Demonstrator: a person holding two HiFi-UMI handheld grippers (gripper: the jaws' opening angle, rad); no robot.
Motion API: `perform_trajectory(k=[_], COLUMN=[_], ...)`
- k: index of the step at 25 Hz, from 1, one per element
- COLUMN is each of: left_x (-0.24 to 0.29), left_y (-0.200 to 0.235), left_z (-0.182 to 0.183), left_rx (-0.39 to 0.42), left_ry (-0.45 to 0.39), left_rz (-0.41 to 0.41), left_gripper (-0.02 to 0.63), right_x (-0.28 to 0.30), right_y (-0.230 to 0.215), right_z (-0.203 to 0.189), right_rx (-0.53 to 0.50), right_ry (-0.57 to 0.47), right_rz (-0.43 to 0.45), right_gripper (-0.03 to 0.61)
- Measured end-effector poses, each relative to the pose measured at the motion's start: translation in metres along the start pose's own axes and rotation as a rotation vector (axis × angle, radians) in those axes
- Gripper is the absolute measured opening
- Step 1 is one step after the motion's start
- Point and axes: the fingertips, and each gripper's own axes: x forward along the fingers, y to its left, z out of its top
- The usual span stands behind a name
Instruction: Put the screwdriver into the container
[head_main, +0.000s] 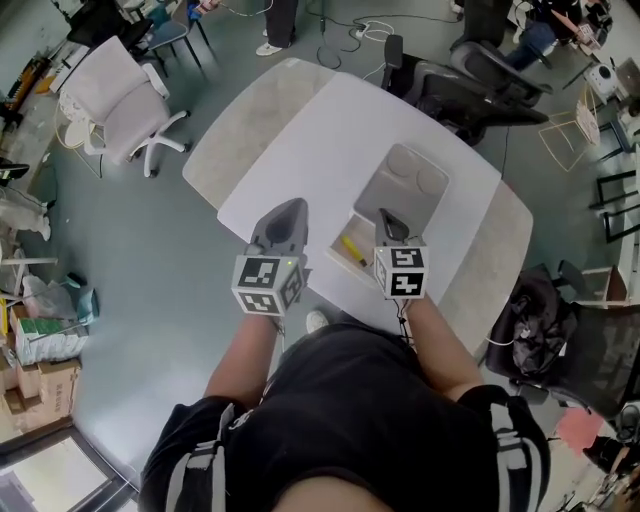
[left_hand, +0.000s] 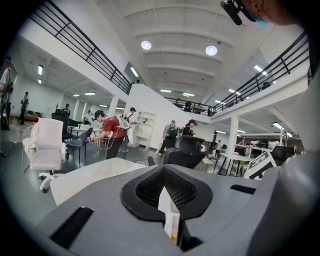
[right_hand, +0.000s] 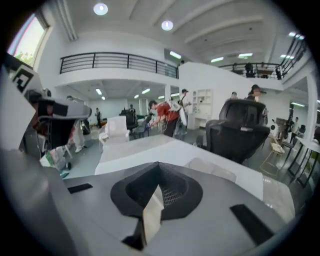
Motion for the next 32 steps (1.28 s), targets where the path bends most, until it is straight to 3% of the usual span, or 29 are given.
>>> perform_trajectory(k=[5, 12, 19, 32], left_x=[0.002, 0.014, 0.019, 0.025], left_y=[-0.012, -0.035, -0.054, -0.062], left_z=[0.015, 0.049, 0.075, 0.084], left_rx=[0.033, 0.083, 0.161, 0.159], left_ry=[-0.027, -0.079, -0.113, -0.130], left_rz=[-0.035, -0.074, -0.095, -0.086], left_gripper=[0.012, 0.012, 0.012, 0.012], right_x=[-0.046, -0.106, -0.127, -0.118], right_y=[-0.020, -0.063, -0.080, -0.065], right_z=[0.072, 0.139, 0.157, 0.172], right_rx=[0.022, 0.043, 0.085, 0.056], right_ry=[-0.299, -0.524, -0.579, -0.587], right_rz=[-0.080, -0.162, -0.189, -0.138], right_gripper=[0.012, 0.011, 0.011, 0.012])
